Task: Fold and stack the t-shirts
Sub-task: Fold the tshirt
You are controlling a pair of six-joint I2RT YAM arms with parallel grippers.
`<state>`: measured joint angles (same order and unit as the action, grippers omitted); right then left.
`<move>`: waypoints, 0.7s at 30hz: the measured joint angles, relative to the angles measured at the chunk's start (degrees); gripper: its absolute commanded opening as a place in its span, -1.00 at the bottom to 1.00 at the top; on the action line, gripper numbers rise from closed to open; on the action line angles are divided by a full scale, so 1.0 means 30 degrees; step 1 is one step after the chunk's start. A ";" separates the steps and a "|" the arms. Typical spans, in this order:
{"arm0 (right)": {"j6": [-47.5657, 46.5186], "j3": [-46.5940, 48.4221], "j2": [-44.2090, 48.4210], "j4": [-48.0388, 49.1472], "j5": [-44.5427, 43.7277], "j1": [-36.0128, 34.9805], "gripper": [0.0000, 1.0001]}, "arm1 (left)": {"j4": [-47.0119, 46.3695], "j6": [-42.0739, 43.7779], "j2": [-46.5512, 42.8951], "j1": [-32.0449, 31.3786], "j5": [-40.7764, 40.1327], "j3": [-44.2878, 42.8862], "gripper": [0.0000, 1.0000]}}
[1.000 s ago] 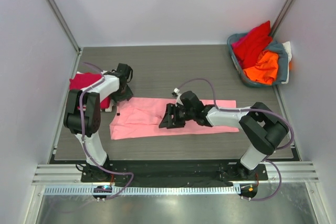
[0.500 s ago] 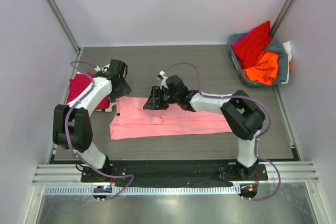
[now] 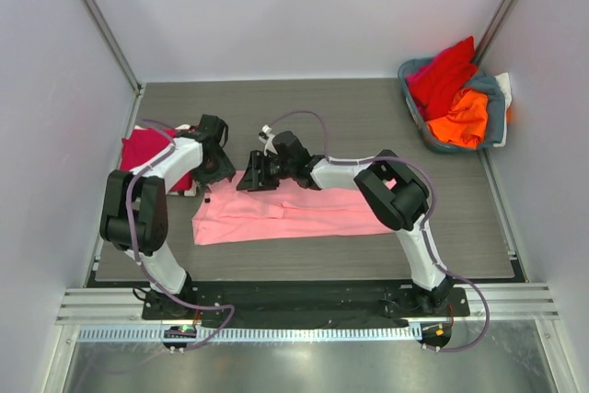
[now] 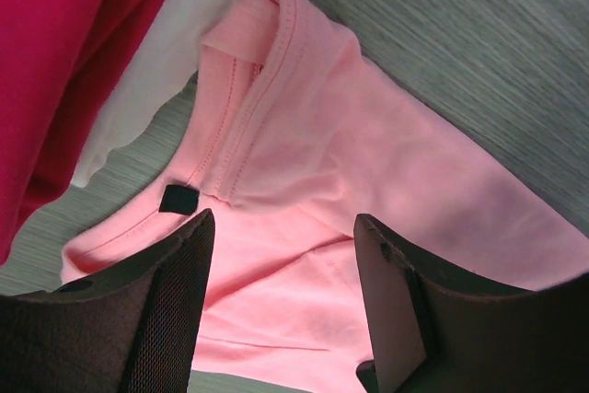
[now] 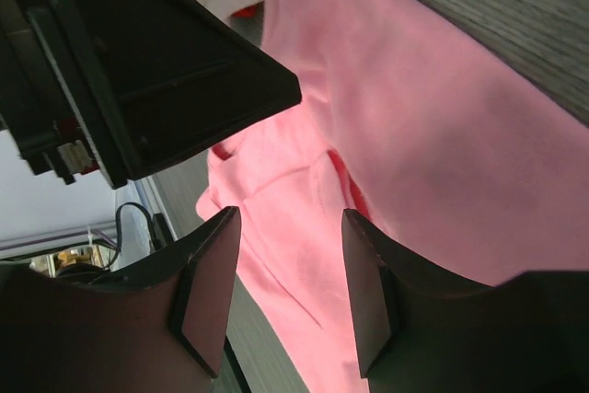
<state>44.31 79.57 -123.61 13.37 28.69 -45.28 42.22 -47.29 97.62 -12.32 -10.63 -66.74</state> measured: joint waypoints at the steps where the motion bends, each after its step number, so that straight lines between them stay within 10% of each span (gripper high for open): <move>1: 0.0000 0.0015 -0.0204 0.0029 0.0000 0.0000 0.07 | -0.0073 0.0000 0.0153 0.0000 0.0007 0.0080 0.26; 21: -0.0109 -0.2885 0.0233 0.1851 0.0801 -0.1056 -0.06 | -0.0175 -0.0007 0.1814 -0.0015 -0.0721 0.0138 0.28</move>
<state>43.99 70.91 -122.91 18.92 31.09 -48.45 41.69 -47.31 103.07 -12.36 -12.80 -66.32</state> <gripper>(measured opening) 0.493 0.636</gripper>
